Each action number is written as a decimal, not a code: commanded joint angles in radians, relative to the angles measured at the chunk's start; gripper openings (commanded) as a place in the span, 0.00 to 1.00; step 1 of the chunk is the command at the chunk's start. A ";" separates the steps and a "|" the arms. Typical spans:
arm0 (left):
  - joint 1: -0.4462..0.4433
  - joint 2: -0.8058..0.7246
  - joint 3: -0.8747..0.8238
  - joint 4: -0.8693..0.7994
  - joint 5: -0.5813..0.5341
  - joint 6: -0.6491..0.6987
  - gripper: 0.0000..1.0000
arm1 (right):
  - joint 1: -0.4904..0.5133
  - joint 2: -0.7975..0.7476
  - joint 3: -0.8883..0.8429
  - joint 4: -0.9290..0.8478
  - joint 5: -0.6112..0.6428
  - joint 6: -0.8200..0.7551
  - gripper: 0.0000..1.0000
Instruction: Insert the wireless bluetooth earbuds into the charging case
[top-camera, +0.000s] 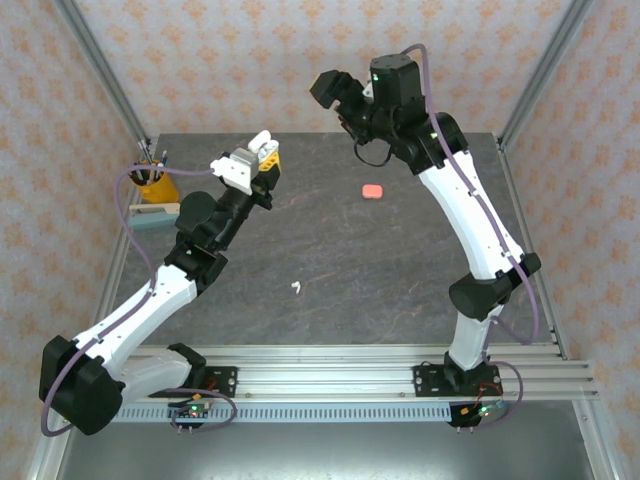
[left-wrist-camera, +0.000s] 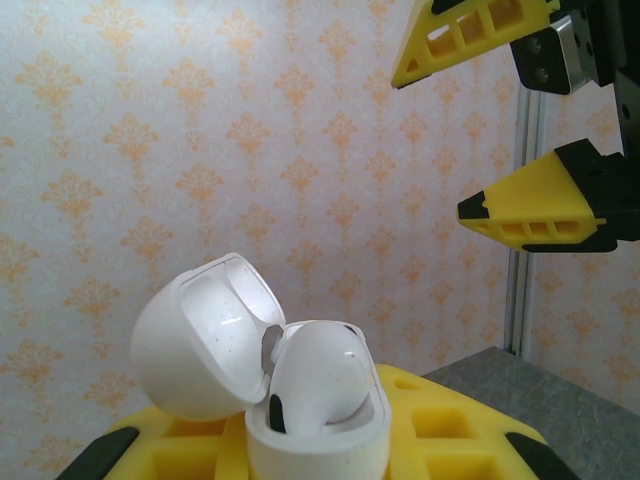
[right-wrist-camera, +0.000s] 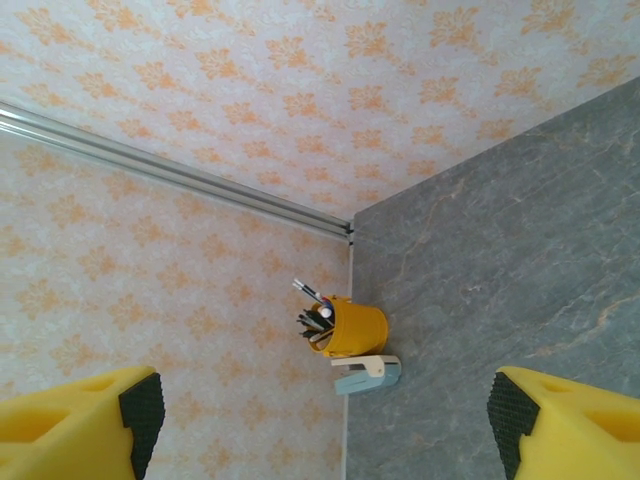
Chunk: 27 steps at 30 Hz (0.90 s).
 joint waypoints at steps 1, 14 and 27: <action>0.006 0.000 0.022 0.056 -0.001 -0.009 0.00 | -0.005 -0.011 0.054 -0.001 -0.013 0.033 0.84; 0.008 -0.046 -0.022 0.045 -0.010 0.007 0.00 | -0.022 -0.039 -0.192 -0.073 0.020 -0.023 0.83; 0.011 -0.090 -0.069 0.017 -0.009 0.016 0.00 | 0.074 -0.052 -0.571 -0.121 0.001 -0.211 0.78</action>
